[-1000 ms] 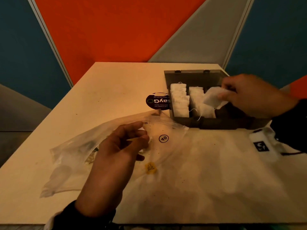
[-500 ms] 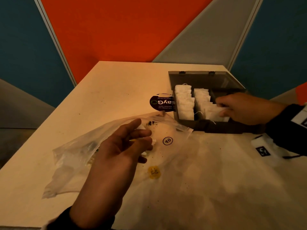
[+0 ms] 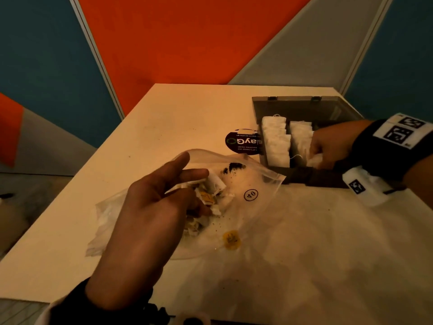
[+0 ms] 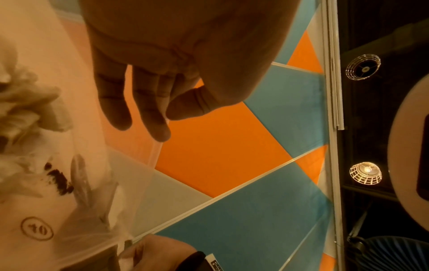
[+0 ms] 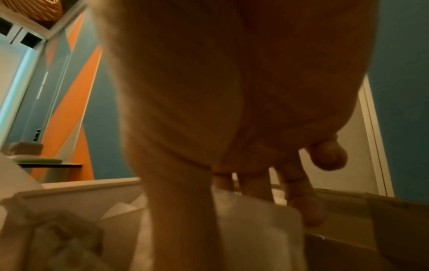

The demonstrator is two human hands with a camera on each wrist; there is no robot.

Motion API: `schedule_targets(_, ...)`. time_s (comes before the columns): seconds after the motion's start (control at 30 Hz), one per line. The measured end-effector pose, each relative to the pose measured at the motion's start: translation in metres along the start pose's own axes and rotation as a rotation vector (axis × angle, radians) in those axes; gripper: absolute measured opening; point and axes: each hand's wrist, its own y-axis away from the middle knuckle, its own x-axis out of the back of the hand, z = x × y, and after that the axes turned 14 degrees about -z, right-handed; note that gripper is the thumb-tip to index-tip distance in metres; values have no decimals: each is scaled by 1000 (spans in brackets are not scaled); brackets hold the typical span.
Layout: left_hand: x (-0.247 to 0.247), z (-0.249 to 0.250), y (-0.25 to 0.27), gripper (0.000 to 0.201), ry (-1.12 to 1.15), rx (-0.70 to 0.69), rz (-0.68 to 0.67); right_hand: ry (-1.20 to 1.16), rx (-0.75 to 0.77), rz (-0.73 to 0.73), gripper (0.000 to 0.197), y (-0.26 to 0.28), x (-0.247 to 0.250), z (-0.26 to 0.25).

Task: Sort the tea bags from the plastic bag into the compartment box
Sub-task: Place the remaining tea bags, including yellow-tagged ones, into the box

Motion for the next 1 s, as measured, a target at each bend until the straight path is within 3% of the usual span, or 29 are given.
schedule_targets(0.17,7,4,6,46,-54,-30,43,-47,-94,112,33,-2,2,-7)
schedule_targets(0.27,9,8,7,47,-109,-49,73,8,-95,325,36,36,16,-21)
schedule_targets(0.33,12,11,9,55,-121,-38,91,-101,26,475,29,72,18,-42)
schedule_targets(0.4,14,15,9,67,-144,-8,101,-344,236,531,18,109,6,-71)
schedule_targets(0.43,15,15,9,70,-163,13,98,-427,352,514,16,125,-3,-87)
schedule_targets(0.5,17,15,9,70,-194,70,81,-509,548,345,20,146,-25,-119)
schedule_targets(0.57,18,14,8,63,-232,113,55,-497,591,158,20,143,-43,-146)
schedule_targets(0.63,19,15,8,55,-261,128,43,-458,581,88,24,125,-52,-167)
schedule_targets(0.9,25,20,6,26,-280,172,11,-551,327,230,31,35,-34,-184)
schedule_targets(1.0,27,24,5,26,-244,189,10,-609,290,180,32,19,-26,-187)
